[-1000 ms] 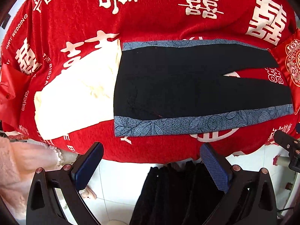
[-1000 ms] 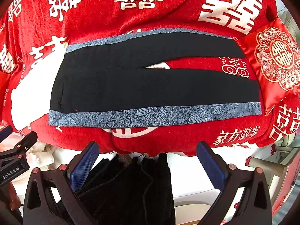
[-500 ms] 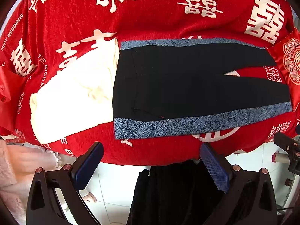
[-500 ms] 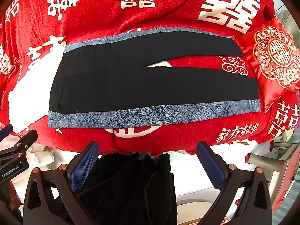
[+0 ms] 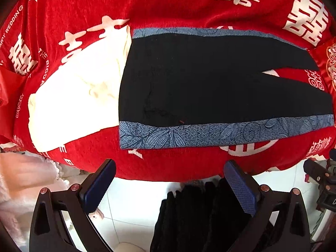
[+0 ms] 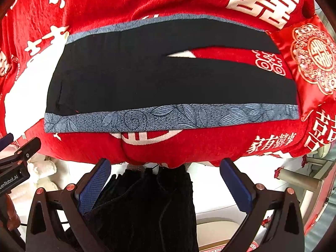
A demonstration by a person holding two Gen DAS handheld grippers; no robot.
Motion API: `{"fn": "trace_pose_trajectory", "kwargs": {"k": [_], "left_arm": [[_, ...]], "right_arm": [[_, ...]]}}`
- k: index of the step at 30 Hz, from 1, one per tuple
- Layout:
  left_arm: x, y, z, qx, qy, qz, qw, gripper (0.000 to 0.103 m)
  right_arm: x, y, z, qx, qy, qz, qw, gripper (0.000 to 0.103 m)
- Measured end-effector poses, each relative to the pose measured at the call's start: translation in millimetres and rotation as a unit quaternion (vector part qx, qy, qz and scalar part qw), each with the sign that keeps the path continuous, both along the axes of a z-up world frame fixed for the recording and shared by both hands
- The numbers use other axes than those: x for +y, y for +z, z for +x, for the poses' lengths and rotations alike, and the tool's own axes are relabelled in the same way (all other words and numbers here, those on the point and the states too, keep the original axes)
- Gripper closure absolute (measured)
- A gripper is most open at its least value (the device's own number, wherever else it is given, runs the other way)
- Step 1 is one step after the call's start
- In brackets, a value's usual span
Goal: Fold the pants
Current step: 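Grasp the grey-trimmed pant edge with both grippers and lift it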
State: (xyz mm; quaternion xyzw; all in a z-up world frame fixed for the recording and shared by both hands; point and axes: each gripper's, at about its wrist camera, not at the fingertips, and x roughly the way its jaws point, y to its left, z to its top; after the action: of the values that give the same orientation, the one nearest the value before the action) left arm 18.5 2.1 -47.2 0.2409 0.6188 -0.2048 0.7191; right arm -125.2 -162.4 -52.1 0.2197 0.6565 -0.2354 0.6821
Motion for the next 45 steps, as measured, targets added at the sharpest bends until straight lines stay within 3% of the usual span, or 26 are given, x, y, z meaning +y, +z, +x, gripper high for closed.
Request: {"fn": "trace_pose_trajectory", "kwargs": {"k": [8, 10, 13, 16, 19, 20, 22, 24, 30, 33, 35, 37, 39, 40, 41, 42, 43, 45], "left_arm": [[-1, -40, 11, 0.012, 0.027, -0.014, 0.9995, 0.000], [5, -51, 15, 0.020, 0.046, -0.036, 0.9981, 0.000], [23, -64, 18, 0.031, 0.080, -0.101, 0.9912, 0.000], [42, -88, 18, 0.044, 0.106, -0.130, 0.9848, 0.000], [52, -115, 22, 0.061, 0.122, -0.143, 0.9803, 0.000], [53, -121, 24, 0.062, 0.125, -0.145, 0.9796, 0.000], [52, -135, 27, 0.067, 0.126, -0.150, 0.9782, 0.000], [53, -147, 28, 0.075, 0.130, -0.156, 0.9763, 0.000], [52, -158, 30, 0.089, 0.149, -0.186, 0.9670, 0.000], [49, -151, 35, 0.104, 0.160, -0.224, 0.9557, 0.000], [41, -152, 38, 0.103, 0.162, -0.222, 0.9559, 0.001], [36, -154, 38, 0.093, 0.170, -0.208, 0.9586, 0.006], [35, -150, 39, 0.080, 0.180, -0.197, 0.9602, 0.028], [37, -149, 39, 0.076, 0.182, -0.193, 0.9611, 0.036], [39, -148, 39, 0.079, 0.179, -0.199, 0.9604, 0.058], [42, -147, 38, 0.086, 0.175, -0.205, 0.9592, 0.076], [42, -147, 40, 0.100, 0.173, -0.214, 0.9561, 0.079], [40, -137, 44, 0.101, 0.170, -0.218, 0.9556, 0.085]], "right_arm": [[-8, -41, 10, -0.017, 0.001, 0.028, 0.999, 0.000], [-11, -51, 10, -0.039, -0.007, 0.053, 0.998, 0.000], [-18, -63, 5, -0.103, -0.026, 0.117, 0.987, 0.000], [-27, -89, -4, -0.157, -0.047, 0.194, 0.967, 0.000], [-32, -117, -11, -0.185, -0.061, 0.230, 0.953, 0.003], [-35, -127, -14, -0.190, -0.068, 0.240, 0.949, 0.006], [-42, -146, -19, -0.202, -0.087, 0.262, 0.940, 0.028], [-48, -167, -25, -0.214, -0.110, 0.292, 0.926, 0.032], [-58, -191, -34, -0.264, -0.139, 0.355, 0.886, 0.034], [-61, -193, -35, -0.292, -0.151, 0.376, 0.866, 0.034], [-62, -201, -32, -0.304, -0.160, 0.393, 0.853, 0.034], [-63, -210, -28, -0.317, -0.170, 0.413, 0.837, 0.034], [-63, -214, -25, -0.330, -0.188, 0.432, 0.818, 0.041], [-62, -216, -24, -0.330, -0.199, 0.435, 0.814, 0.052], [-64, -219, -25, -0.326, -0.206, 0.435, 0.813, 0.061], [-63, -220, -24, -0.316, -0.216, 0.436, 0.814, 0.086], [-62, -220, -24, -0.311, -0.221, 0.437, 0.815, 0.091], [-63, -207, -19, -0.301, -0.209, 0.420, 0.830, 0.093]]}}
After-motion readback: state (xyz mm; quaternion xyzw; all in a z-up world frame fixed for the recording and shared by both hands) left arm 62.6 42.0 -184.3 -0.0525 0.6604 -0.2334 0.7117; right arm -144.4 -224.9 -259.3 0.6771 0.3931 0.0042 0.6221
